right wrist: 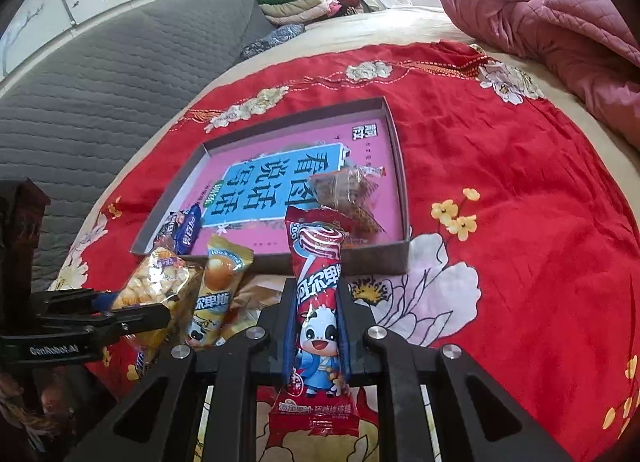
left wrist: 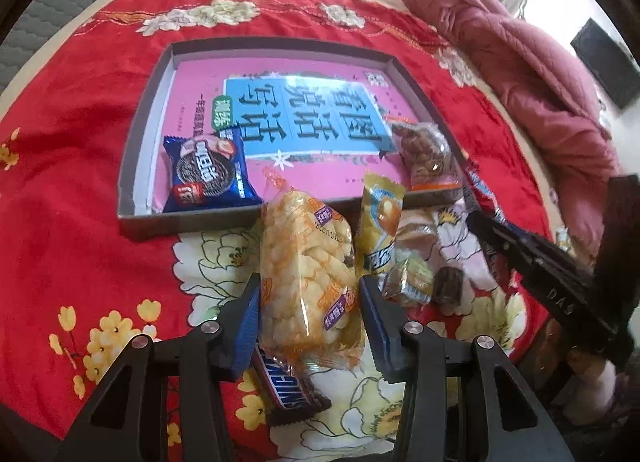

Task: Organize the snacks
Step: 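Grasp the yellow puff bag with the left gripper while the right grasps the red cartoon candy packet, then lift both held snacks and carry them over the pink tray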

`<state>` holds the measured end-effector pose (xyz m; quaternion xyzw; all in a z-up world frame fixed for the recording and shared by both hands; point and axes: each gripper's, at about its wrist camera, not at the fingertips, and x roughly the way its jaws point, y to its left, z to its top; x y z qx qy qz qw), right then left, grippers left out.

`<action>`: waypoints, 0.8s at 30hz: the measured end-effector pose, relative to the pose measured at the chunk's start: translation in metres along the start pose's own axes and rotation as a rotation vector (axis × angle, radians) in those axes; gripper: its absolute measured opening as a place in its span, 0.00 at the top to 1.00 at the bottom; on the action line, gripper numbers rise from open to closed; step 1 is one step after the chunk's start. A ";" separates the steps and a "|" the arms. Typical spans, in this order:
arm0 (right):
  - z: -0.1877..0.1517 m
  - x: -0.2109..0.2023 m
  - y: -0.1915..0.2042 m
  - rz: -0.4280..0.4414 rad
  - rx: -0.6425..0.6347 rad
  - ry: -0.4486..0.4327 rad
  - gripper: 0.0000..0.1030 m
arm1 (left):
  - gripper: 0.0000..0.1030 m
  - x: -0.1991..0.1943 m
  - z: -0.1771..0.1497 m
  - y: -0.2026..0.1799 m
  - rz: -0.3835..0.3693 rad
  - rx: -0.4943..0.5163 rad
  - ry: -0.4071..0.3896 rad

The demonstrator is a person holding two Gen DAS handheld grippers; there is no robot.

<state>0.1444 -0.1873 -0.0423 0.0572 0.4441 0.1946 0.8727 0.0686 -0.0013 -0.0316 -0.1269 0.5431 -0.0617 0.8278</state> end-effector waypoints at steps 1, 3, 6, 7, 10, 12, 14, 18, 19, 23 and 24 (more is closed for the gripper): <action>0.000 -0.001 0.000 0.003 0.000 -0.008 0.83 | 0.54 -0.004 0.002 0.000 -0.001 -0.004 -0.011; 0.002 -0.004 0.000 0.011 0.002 -0.028 0.83 | 0.57 -0.010 0.004 0.001 -0.007 -0.007 -0.031; 0.006 -0.008 0.001 0.026 0.006 -0.059 0.83 | 0.69 -0.018 0.010 0.002 -0.016 -0.014 -0.056; 0.007 -0.008 0.001 0.031 0.007 -0.067 0.83 | 0.69 -0.018 0.011 0.002 -0.019 -0.009 -0.057; 0.008 -0.007 0.003 0.037 0.002 -0.067 0.83 | 0.69 -0.009 0.010 0.001 -0.019 -0.001 -0.027; 0.008 -0.006 0.003 0.039 0.000 -0.064 0.83 | 0.68 -0.005 0.008 -0.002 -0.016 0.013 -0.009; 0.008 -0.007 0.003 0.042 0.003 -0.066 0.83 | 0.68 0.001 0.006 -0.005 0.004 0.030 0.010; 0.008 -0.005 0.001 0.047 0.013 -0.059 0.83 | 0.68 0.007 0.007 -0.004 -0.005 0.016 0.027; 0.008 -0.004 0.001 0.045 0.014 -0.058 0.83 | 0.68 0.009 0.007 -0.002 -0.017 0.006 0.039; 0.008 -0.004 0.001 0.047 0.014 -0.057 0.83 | 0.67 0.021 0.009 0.002 -0.054 -0.031 0.077; 0.008 -0.003 0.001 0.048 0.014 -0.057 0.83 | 0.67 0.022 0.008 0.002 -0.060 -0.036 0.078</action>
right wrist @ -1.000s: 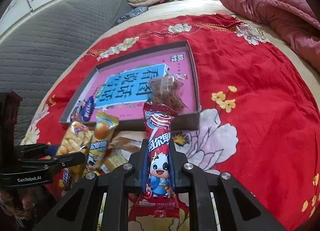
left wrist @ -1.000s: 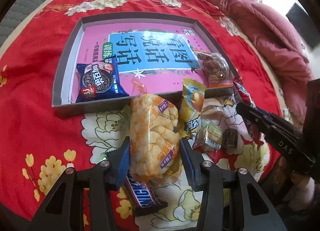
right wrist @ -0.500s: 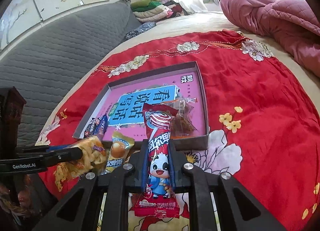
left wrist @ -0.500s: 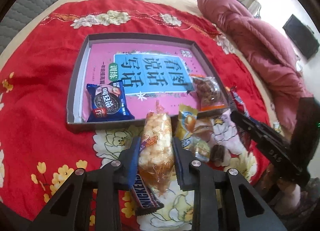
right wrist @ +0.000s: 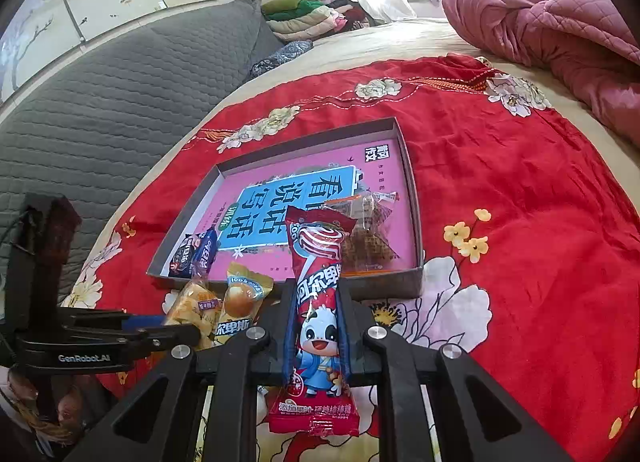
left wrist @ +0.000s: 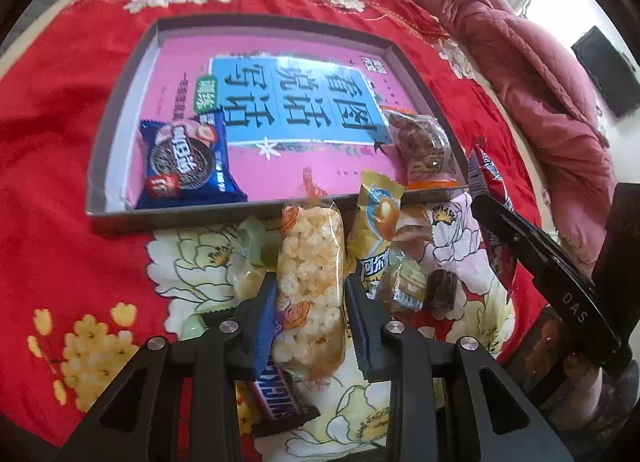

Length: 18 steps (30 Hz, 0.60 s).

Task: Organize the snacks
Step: 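Lift both held snacks and carry them over the pink tray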

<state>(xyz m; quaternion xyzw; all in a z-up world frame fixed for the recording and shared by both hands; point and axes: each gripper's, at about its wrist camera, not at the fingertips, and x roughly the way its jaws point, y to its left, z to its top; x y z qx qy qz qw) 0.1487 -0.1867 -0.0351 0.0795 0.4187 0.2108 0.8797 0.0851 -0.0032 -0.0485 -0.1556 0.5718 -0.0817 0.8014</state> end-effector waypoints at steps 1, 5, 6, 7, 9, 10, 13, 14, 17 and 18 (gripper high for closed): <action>0.000 0.000 0.000 -0.001 -0.001 -0.002 0.83 | 0.67 0.001 0.000 0.000 -0.001 -0.002 0.000; 0.002 0.003 0.001 0.003 -0.003 -0.006 0.83 | 0.69 0.004 0.003 -0.006 -0.007 0.021 -0.007; 0.002 0.002 0.001 0.005 -0.004 -0.008 0.83 | 0.69 0.005 0.003 -0.006 -0.015 0.014 -0.007; 0.003 0.003 0.002 0.006 -0.007 -0.014 0.83 | 0.69 0.006 0.003 -0.005 -0.021 0.005 -0.012; 0.004 0.002 0.004 0.011 -0.013 -0.021 0.83 | 0.69 0.003 0.002 -0.005 -0.029 0.002 -0.024; 0.004 0.002 0.005 0.014 -0.016 -0.027 0.83 | 0.69 0.001 0.002 -0.005 -0.028 0.007 -0.032; 0.007 0.002 0.008 0.024 -0.023 -0.038 0.83 | 0.69 -0.007 0.004 -0.004 -0.044 0.004 -0.048; 0.007 0.003 0.009 0.028 -0.023 -0.040 0.83 | 0.69 -0.010 0.005 -0.005 -0.046 0.004 -0.056; 0.009 0.003 0.011 0.032 -0.030 -0.047 0.83 | 0.69 -0.017 0.008 -0.005 -0.053 -0.002 -0.074; 0.009 0.003 0.011 0.033 -0.030 -0.049 0.83 | 0.69 -0.018 0.009 -0.005 -0.055 -0.003 -0.077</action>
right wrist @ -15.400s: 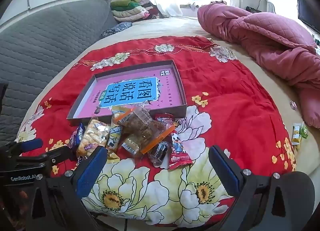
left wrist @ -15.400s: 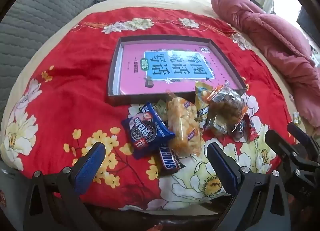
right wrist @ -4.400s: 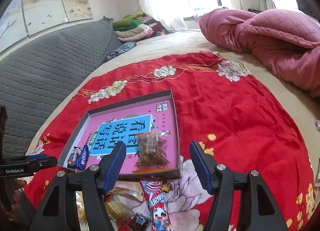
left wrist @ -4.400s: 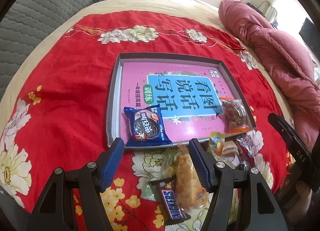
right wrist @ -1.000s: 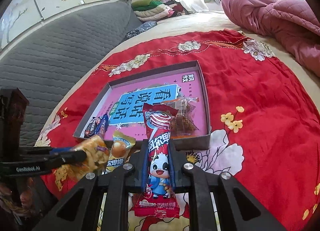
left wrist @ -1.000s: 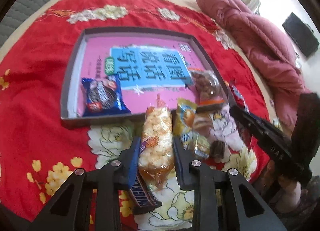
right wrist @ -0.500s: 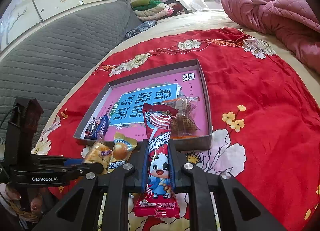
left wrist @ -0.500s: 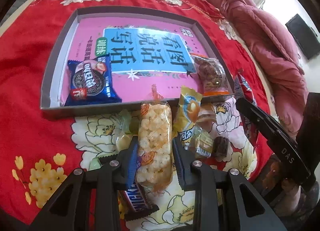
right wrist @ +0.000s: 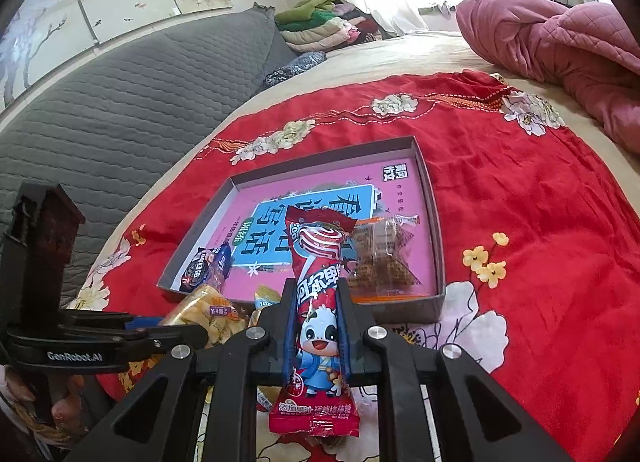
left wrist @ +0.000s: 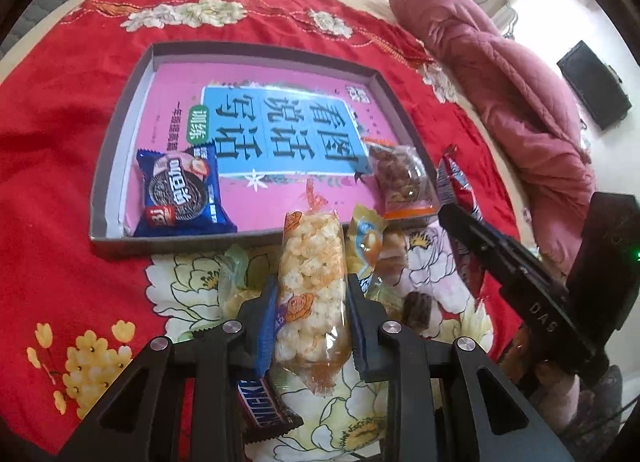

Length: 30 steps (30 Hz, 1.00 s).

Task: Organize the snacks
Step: 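Lift both held snacks and carry them over the pink tray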

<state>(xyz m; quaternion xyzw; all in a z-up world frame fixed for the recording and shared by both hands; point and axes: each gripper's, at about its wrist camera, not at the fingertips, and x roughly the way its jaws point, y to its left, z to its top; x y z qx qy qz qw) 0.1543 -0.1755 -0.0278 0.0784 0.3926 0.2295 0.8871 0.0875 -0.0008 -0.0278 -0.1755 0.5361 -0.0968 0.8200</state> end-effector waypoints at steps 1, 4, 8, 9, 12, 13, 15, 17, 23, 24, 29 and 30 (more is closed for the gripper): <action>0.000 0.000 0.000 0.000 0.001 -0.003 0.83 | 0.69 -0.002 0.000 0.000 -0.002 0.000 -0.002; 0.002 -0.001 -0.001 -0.006 0.004 -0.010 0.83 | 0.69 -0.005 0.002 -0.001 -0.006 0.005 -0.010; 0.005 0.000 -0.001 -0.011 0.005 -0.022 0.83 | 0.69 -0.013 0.006 -0.006 -0.003 0.020 -0.042; 0.006 0.000 -0.001 -0.012 0.005 -0.024 0.83 | 0.69 -0.014 0.007 -0.005 -0.008 0.018 -0.047; 0.009 0.002 -0.001 -0.012 0.002 -0.030 0.83 | 0.69 -0.021 0.014 -0.005 0.003 0.017 -0.079; 0.011 0.003 -0.001 -0.011 0.001 -0.035 0.83 | 0.69 -0.023 0.018 -0.003 0.001 0.009 -0.090; 0.013 0.003 -0.002 -0.009 0.002 -0.041 0.83 | 0.69 -0.026 0.022 -0.002 0.005 0.002 -0.104; 0.016 0.004 -0.003 -0.007 0.004 -0.049 0.83 | 0.69 -0.029 0.028 0.001 0.014 -0.012 -0.127; 0.020 0.005 -0.001 0.004 0.004 -0.061 0.83 | 0.69 -0.031 0.043 0.008 0.040 -0.036 -0.172; 0.021 0.005 -0.001 0.006 0.004 -0.064 0.83 | 0.69 -0.031 0.044 0.008 0.049 -0.037 -0.179; 0.028 0.009 0.002 0.010 -0.016 -0.078 0.83 | 0.69 -0.024 0.050 0.010 0.078 -0.045 -0.191; 0.029 0.011 0.003 0.007 -0.023 -0.080 0.83 | 0.69 -0.022 0.052 0.011 0.081 -0.044 -0.191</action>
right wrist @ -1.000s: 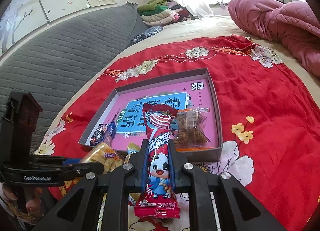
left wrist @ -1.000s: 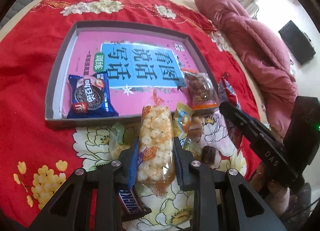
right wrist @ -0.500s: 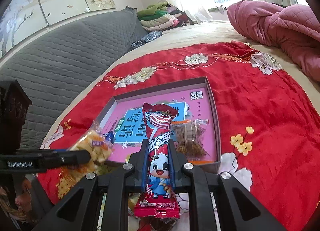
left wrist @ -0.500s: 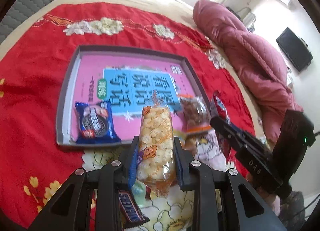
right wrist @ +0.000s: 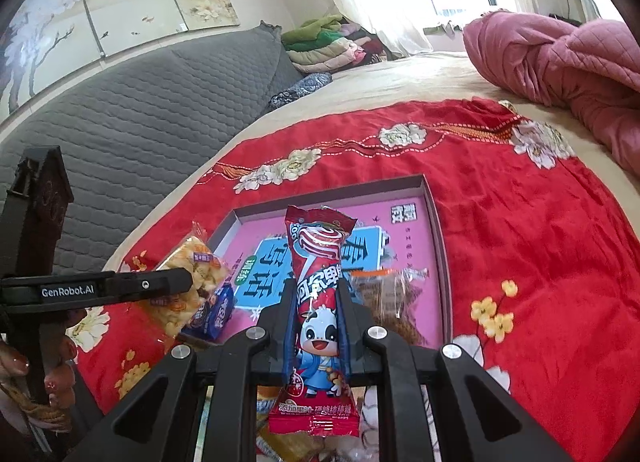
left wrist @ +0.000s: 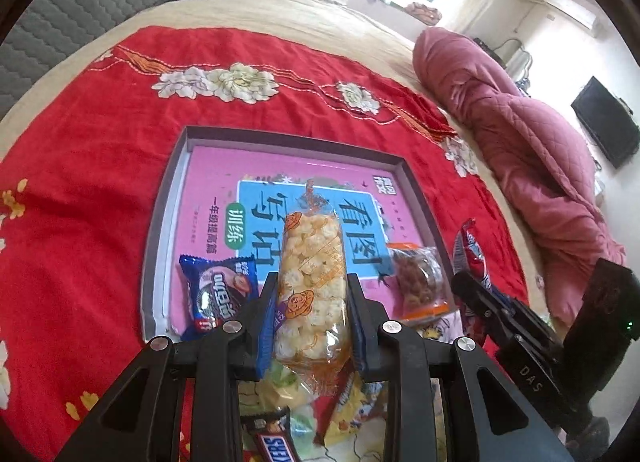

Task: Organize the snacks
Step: 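Lift both held snacks and carry them over the pink tray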

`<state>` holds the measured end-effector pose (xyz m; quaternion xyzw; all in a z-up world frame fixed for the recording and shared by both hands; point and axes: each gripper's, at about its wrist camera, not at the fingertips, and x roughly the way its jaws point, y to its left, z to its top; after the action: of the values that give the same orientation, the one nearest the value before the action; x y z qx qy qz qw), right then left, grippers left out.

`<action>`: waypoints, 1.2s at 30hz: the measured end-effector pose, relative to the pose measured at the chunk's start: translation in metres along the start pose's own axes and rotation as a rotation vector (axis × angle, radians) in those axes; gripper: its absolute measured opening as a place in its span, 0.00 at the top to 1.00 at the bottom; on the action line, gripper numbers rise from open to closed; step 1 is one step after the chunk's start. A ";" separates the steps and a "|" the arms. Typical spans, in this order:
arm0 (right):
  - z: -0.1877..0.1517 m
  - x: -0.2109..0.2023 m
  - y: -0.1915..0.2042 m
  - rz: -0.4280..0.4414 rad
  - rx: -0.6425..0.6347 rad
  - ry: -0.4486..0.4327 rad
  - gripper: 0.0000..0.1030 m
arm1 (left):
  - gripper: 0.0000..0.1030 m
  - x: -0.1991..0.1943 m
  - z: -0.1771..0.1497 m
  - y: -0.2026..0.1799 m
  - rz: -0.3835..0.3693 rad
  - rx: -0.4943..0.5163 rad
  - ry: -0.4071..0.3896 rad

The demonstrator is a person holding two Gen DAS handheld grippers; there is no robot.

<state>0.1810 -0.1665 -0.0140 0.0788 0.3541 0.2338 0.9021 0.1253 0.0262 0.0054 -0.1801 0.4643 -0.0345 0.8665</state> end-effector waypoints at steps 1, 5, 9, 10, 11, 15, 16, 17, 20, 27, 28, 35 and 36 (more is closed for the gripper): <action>0.002 0.002 0.001 0.000 -0.004 0.000 0.83 | 0.69 0.002 0.000 0.000 0.003 0.000 0.000; 0.006 0.013 0.000 0.003 -0.010 0.013 0.83 | 0.69 0.010 0.003 -0.002 0.026 0.006 -0.003; 0.007 0.023 -0.002 0.002 -0.010 0.035 0.83 | 0.69 0.020 0.006 -0.003 0.036 0.004 0.000; 0.008 0.025 -0.002 0.007 -0.011 0.041 0.83 | 0.69 0.022 0.006 -0.002 0.035 -0.002 0.000; 0.008 0.026 -0.002 0.009 -0.013 0.044 0.83 | 0.69 0.024 0.007 -0.002 0.033 -0.006 0.003; 0.007 0.034 0.001 0.013 -0.035 0.057 0.83 | 0.69 0.033 0.008 -0.004 0.040 -0.005 0.008; 0.007 0.036 0.001 0.011 -0.040 0.062 0.83 | 0.69 0.035 0.009 -0.004 0.041 -0.007 0.010; 0.007 0.037 0.002 0.009 -0.043 0.064 0.83 | 0.69 0.038 0.009 -0.004 0.042 -0.009 0.014; 0.008 0.042 0.001 0.008 -0.042 0.070 0.83 | 0.69 0.044 0.010 -0.004 0.046 -0.008 0.022; 0.004 0.057 -0.003 -0.011 -0.038 0.123 0.83 | 0.69 0.058 0.008 -0.005 0.071 0.003 0.047; 0.003 0.060 -0.003 -0.011 -0.040 0.138 0.83 | 0.69 0.060 0.008 -0.004 0.079 0.005 0.051; -0.004 0.068 -0.004 -0.015 -0.042 0.167 0.83 | 0.69 0.066 0.006 -0.002 0.087 0.006 0.065; -0.004 0.069 -0.004 -0.018 -0.042 0.168 0.83 | 0.69 0.066 0.006 -0.002 0.088 0.005 0.067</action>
<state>0.2238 -0.1372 -0.0599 0.0371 0.4242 0.2388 0.8727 0.1680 0.0104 -0.0433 -0.1561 0.5003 -0.0036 0.8517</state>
